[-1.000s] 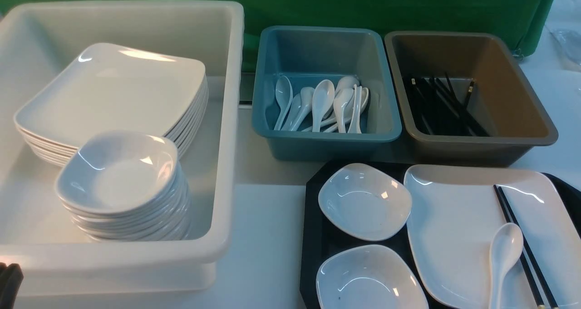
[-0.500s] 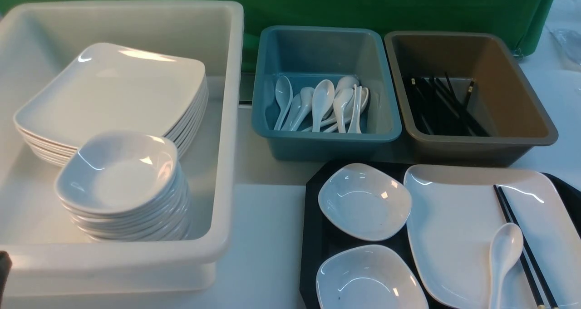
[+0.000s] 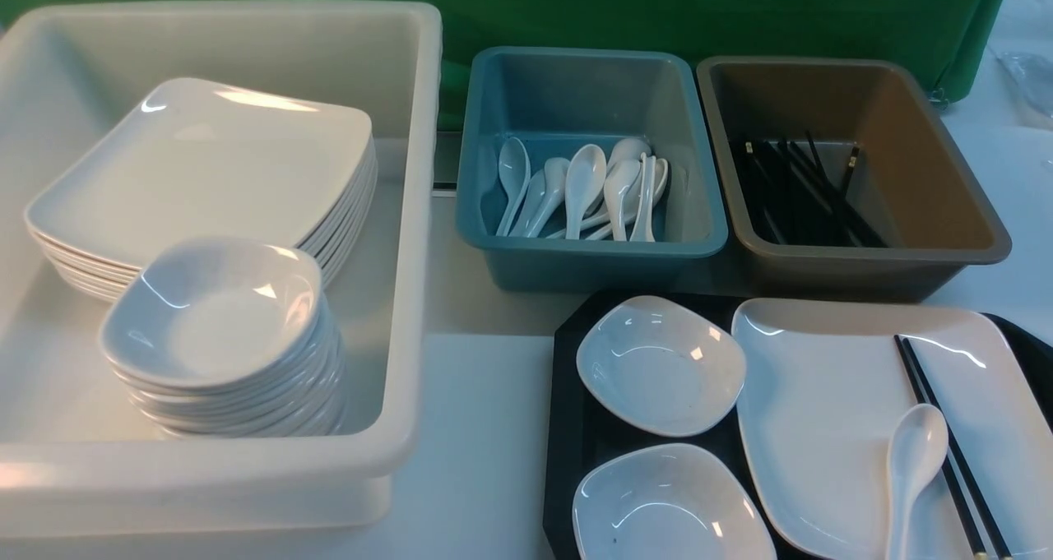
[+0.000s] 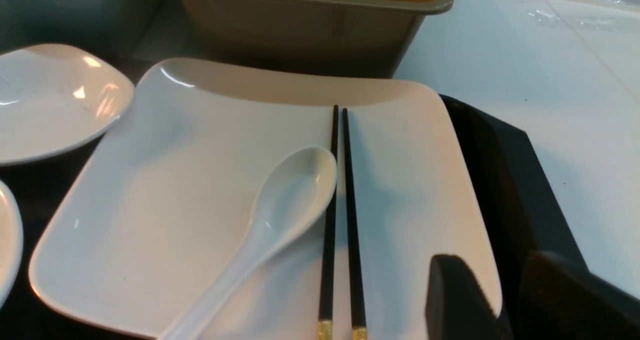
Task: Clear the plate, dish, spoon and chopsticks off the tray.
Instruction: Use the right arm to grab a soup spoon from the plate
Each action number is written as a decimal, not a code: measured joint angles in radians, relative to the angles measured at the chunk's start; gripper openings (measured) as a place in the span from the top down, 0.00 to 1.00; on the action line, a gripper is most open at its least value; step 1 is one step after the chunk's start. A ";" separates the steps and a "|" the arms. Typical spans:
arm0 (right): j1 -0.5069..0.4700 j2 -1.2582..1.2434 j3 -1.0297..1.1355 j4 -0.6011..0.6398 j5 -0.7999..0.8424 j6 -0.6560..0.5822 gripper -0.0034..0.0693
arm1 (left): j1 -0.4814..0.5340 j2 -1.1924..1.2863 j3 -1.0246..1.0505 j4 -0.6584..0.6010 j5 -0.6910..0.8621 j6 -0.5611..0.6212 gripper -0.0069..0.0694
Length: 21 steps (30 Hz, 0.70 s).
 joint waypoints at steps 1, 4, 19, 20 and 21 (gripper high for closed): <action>0.000 0.000 0.000 0.000 -0.001 0.000 0.63 | 0.000 0.000 0.000 0.001 -0.037 -0.005 0.86; 0.000 0.000 0.000 0.010 -0.018 0.013 0.63 | 0.000 0.000 0.000 0.009 -0.165 -0.041 0.86; 0.000 0.000 0.000 0.216 -0.491 0.538 0.63 | 0.000 0.227 -0.681 0.337 0.590 -0.133 0.86; 0.000 0.000 0.000 0.216 -0.491 0.538 0.63 | 0.000 0.237 -0.690 0.337 0.609 -0.127 0.86; 0.000 0.000 0.000 0.216 -0.519 0.551 0.63 | 0.000 0.275 -0.727 0.337 0.685 -0.097 0.86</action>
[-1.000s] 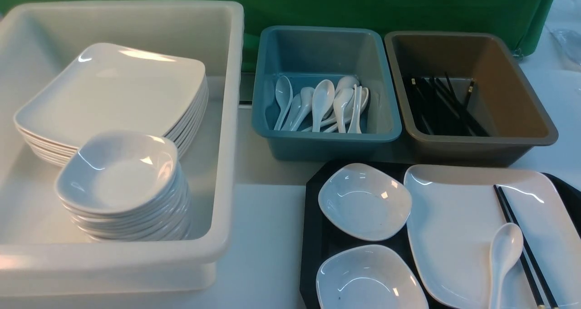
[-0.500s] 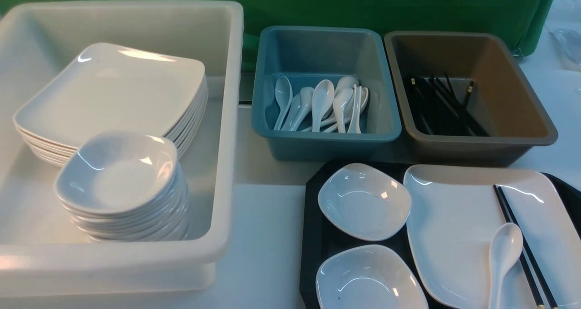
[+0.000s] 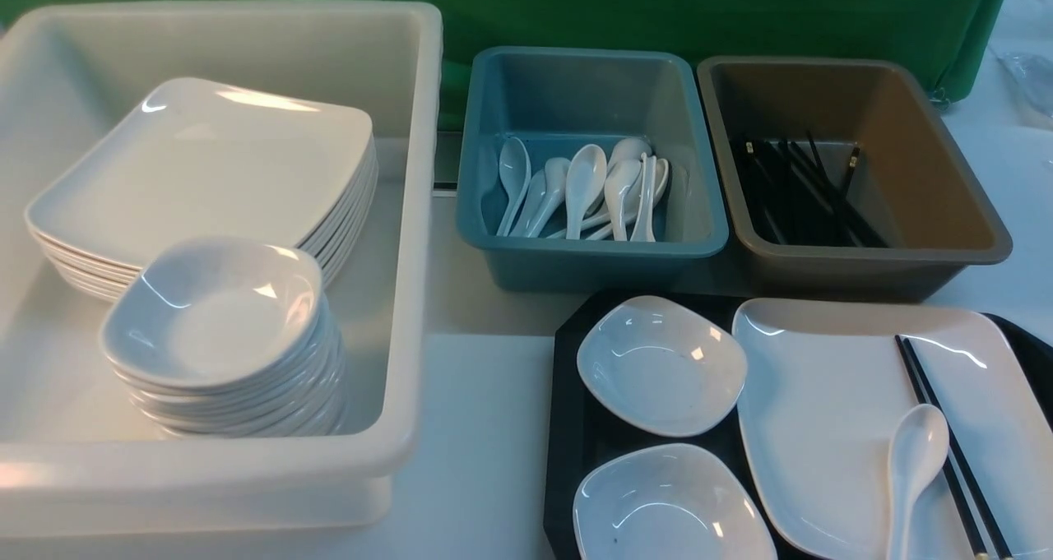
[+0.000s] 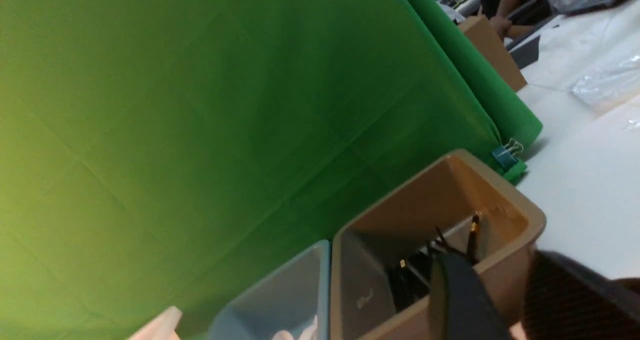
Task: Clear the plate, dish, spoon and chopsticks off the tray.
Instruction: Use the right arm to grab a soup spoon from the plate
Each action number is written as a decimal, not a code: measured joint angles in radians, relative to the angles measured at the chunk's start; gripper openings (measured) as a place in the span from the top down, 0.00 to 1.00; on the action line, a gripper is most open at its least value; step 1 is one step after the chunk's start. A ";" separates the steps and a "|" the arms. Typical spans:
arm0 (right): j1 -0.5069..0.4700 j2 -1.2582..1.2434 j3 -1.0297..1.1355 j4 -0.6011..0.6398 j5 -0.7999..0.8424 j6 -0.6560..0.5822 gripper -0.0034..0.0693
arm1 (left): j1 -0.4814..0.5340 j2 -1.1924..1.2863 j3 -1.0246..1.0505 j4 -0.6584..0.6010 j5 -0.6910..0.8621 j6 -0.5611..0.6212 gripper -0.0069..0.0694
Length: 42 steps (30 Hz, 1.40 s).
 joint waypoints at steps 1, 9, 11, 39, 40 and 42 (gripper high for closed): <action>0.001 0.000 0.000 -0.001 -0.041 0.025 0.63 | 0.000 0.077 -0.064 -0.012 0.145 0.077 0.86; 0.120 0.142 -0.399 -0.009 0.550 -0.134 0.89 | 0.000 0.362 -0.152 -0.226 0.576 0.403 0.86; 0.144 0.202 -0.481 -0.009 0.677 -0.170 0.91 | 0.000 0.391 -0.152 -0.247 0.594 0.422 0.86; 0.360 1.496 -0.829 -0.124 1.029 -0.258 0.26 | 0.000 0.455 -0.160 -0.265 0.659 0.500 0.86; 0.360 1.516 -0.829 -0.137 1.026 -0.244 0.26 | 0.000 0.455 -0.160 -0.265 0.659 0.508 0.86; 0.360 1.545 -0.829 -0.165 1.022 -0.215 0.26 | 0.000 0.455 -0.160 -0.265 0.659 0.515 0.86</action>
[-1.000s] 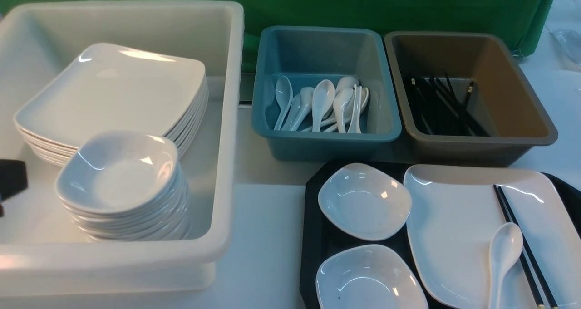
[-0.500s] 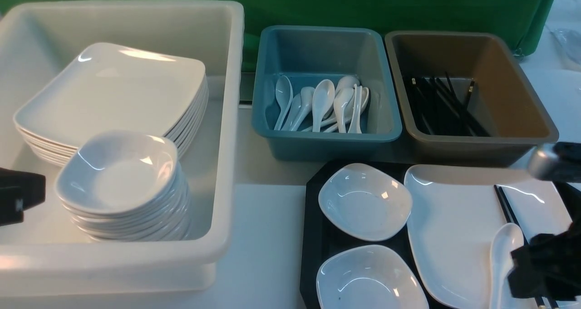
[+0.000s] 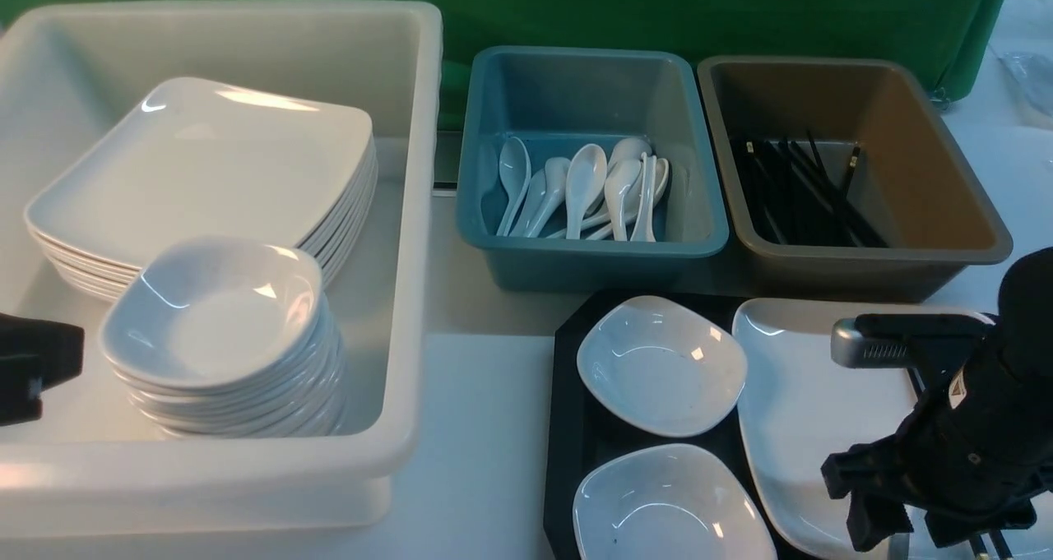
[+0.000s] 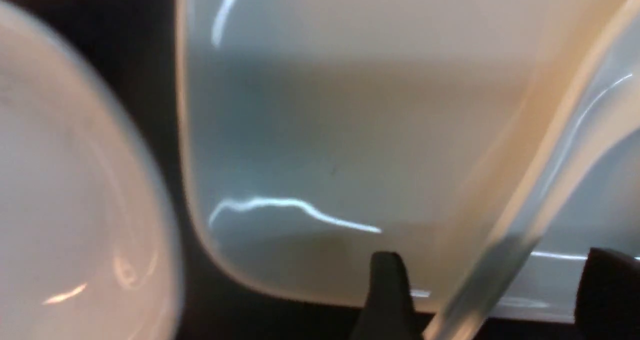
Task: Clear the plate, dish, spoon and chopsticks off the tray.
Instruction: Use the right arm to grab a soup spoon from the plate, then use the right arm to put the soup spoon into the small storage box in the middle
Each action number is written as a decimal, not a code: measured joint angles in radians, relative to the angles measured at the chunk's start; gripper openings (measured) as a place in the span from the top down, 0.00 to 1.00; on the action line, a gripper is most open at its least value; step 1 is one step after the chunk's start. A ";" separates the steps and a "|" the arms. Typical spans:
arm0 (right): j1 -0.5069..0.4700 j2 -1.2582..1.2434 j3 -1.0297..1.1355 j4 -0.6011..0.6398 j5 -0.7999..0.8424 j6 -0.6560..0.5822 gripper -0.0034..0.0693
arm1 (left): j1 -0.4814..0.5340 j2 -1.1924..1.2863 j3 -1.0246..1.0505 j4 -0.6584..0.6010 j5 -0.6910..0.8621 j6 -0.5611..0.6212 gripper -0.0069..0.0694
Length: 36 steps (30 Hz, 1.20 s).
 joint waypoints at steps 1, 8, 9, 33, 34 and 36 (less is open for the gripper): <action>0.000 0.012 0.000 -0.010 -0.001 0.008 0.26 | 0.000 0.000 0.000 0.000 0.000 0.000 0.86; 0.000 0.056 -0.001 -0.018 -0.023 0.030 0.31 | 0.000 0.000 0.000 0.000 0.000 0.002 0.86; 0.000 0.056 -0.001 -0.018 -0.024 0.030 0.32 | 0.000 0.000 0.000 0.000 0.000 0.002 0.86; 0.100 -0.070 -0.473 0.221 0.000 -0.182 0.84 | 0.000 0.000 0.000 -0.027 0.000 0.003 0.86; 0.100 -0.064 -0.487 0.221 0.000 -0.185 0.84 | 0.000 0.000 0.000 -0.029 0.000 0.003 0.86; 0.100 0.010 -0.613 0.220 0.000 -0.194 0.84 | 0.000 0.000 0.001 -0.041 -0.003 0.003 0.86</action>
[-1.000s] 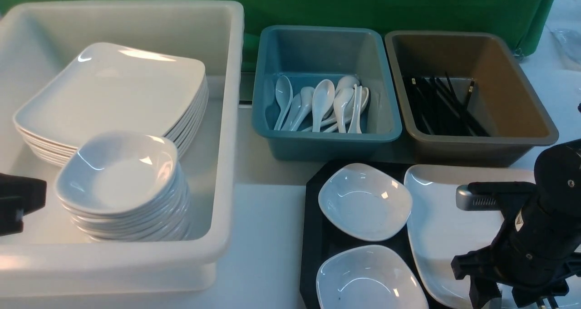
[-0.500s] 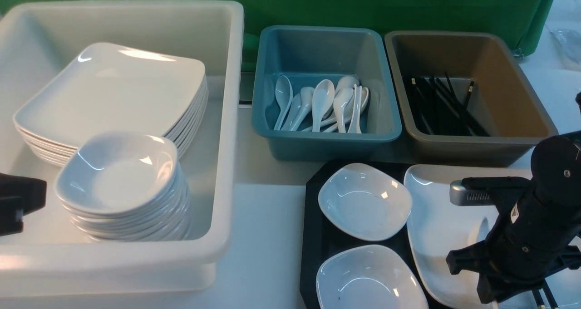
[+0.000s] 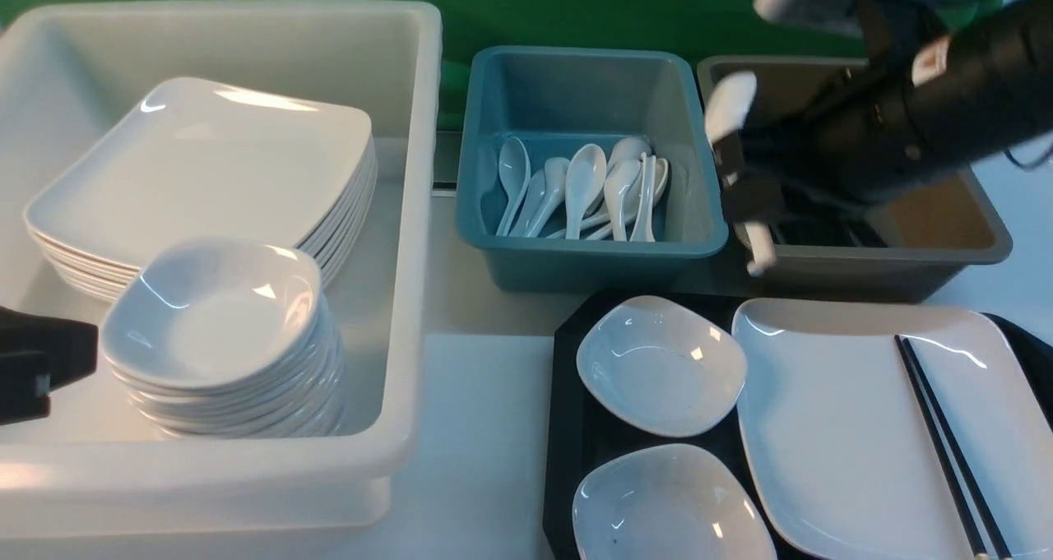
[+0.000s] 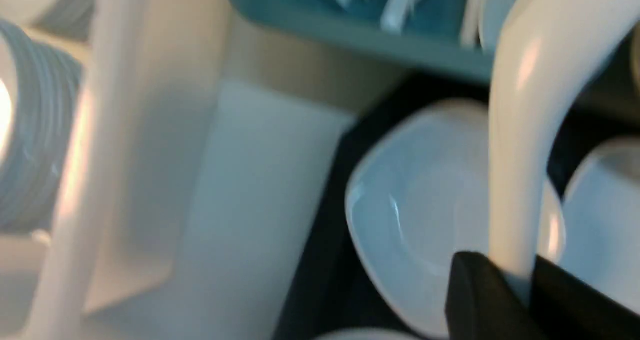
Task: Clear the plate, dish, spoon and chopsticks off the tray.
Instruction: Use the right arm to put the soup spoon into the small storage box in the middle, then use the right arm to grab a pair of chopsticks from the plate
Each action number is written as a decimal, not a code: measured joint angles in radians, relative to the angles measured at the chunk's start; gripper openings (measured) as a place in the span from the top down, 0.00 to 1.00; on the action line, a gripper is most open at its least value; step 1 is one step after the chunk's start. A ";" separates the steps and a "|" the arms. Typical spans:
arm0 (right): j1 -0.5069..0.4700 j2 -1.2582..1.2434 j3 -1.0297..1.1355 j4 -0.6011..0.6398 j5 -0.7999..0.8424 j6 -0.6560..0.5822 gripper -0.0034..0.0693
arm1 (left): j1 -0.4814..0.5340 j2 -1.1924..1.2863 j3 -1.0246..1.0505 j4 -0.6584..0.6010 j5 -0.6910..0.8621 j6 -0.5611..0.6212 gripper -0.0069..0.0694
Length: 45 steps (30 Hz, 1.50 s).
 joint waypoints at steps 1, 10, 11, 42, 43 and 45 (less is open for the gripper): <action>0.000 0.097 -0.129 0.000 0.004 -0.009 0.84 | 0.000 0.000 0.001 -0.006 -0.002 0.005 0.86; 0.000 0.563 -0.615 -0.005 0.077 0.007 0.69 | 0.000 0.000 0.002 -0.008 -0.009 0.023 0.86; 0.000 0.590 -0.638 -0.006 0.085 0.012 0.64 | 0.000 0.000 0.002 -0.008 -0.009 0.023 0.86; -0.376 -0.046 0.438 -0.217 0.130 -0.053 0.35 | 0.000 -0.001 0.002 -0.030 0.010 0.047 0.86; -0.381 -0.033 0.450 -0.217 0.113 -0.054 0.30 | 0.000 -0.001 0.002 -0.030 0.010 0.047 0.86; -0.387 0.018 0.471 -0.217 0.070 -0.059 0.20 | 0.000 -0.001 0.002 -0.030 0.010 0.047 0.86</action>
